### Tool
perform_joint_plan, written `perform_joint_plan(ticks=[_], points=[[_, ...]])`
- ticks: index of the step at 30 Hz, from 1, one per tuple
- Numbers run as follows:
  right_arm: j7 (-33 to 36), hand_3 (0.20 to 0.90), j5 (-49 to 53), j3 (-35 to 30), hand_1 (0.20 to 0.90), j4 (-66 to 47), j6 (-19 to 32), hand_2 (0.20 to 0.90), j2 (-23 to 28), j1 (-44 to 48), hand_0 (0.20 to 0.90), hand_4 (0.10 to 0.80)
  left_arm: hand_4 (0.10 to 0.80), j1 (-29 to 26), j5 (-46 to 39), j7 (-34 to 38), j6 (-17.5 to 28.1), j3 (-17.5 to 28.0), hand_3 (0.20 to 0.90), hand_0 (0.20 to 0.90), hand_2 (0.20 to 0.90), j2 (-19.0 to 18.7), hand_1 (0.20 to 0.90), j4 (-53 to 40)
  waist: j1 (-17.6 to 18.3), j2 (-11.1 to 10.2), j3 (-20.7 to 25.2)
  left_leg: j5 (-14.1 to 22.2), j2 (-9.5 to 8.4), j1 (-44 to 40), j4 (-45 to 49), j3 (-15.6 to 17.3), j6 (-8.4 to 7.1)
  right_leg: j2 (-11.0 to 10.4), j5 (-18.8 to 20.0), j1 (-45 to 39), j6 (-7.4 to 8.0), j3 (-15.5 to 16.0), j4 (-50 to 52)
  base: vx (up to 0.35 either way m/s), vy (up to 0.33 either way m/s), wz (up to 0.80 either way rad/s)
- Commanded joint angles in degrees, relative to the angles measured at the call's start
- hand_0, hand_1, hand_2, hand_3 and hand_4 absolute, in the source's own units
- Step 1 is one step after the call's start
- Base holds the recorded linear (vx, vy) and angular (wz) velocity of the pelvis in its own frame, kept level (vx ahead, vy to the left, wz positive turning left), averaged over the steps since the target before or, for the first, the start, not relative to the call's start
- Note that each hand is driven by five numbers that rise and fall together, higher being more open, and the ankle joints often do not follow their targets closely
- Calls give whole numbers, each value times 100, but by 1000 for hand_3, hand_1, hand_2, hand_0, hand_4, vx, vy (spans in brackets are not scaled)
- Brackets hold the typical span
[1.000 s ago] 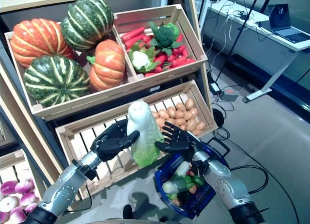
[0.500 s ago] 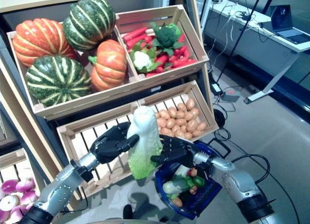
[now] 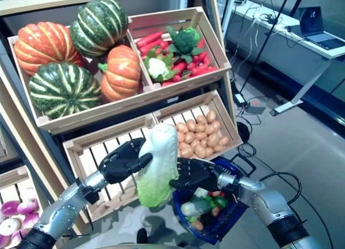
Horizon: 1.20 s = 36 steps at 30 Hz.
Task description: Put vegetables into the basket
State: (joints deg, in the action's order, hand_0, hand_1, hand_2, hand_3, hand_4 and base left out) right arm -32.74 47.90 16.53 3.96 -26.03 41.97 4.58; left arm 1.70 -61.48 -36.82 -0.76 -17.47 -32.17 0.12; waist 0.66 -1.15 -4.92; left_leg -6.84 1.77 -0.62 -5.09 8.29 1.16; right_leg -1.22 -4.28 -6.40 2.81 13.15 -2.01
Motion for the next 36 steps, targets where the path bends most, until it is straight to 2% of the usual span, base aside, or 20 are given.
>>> perform_joint_plan(ticks=[1,20,21,22,31,36], points=[[-726,300,1284,-57,300,-401,446,300,-643,508,300,400,400,-801,-493,-505,246,-39,300,300,300,455,300,-125,-43,-237,413,790,121,-458,9,-24,-268,-365,623,128,334,-127,-299,0,0,0],[-254,300,1674,-388,300,-274,707,300,-1125,269,300,400,400,-755,-225,-396,192,33,300,300,300,612,300,-229,-9,-190,338,798,140,-454,9,-7,-254,-361,606,140,330,-163,-299,0,0,0],[-249,300,1674,-389,300,-274,723,300,-1114,255,300,400,518,-760,-219,-361,180,46,476,476,476,601,476,-228,-10,-188,336,799,142,-456,9,-2,-257,-361,603,138,332,-160,-299,0,0,0],[-247,300,1668,-408,300,-270,733,300,-1120,236,300,400,800,-755,-190,-350,177,50,900,900,900,606,900,-227,-8,-190,331,804,146,-459,9,7,-255,-363,596,133,332,-158,-299,0,0,0],[-93,300,1731,-581,300,-265,878,300,-1096,132,300,400,800,-711,-105,-283,48,126,900,900,900,537,900,-308,5,-185,307,797,159,-458,9,19,-262,-361,599,134,337,-148,-299,0,0,0],[82,300,1919,-864,300,-290,1121,300,-1143,-150,300,400,800,-536,9,-321,-45,268,900,900,900,517,900,-367,39,-179,271,796,164,-463,9,51,-248,-349,604,140,336,-174,-299,5,-3,-1]])
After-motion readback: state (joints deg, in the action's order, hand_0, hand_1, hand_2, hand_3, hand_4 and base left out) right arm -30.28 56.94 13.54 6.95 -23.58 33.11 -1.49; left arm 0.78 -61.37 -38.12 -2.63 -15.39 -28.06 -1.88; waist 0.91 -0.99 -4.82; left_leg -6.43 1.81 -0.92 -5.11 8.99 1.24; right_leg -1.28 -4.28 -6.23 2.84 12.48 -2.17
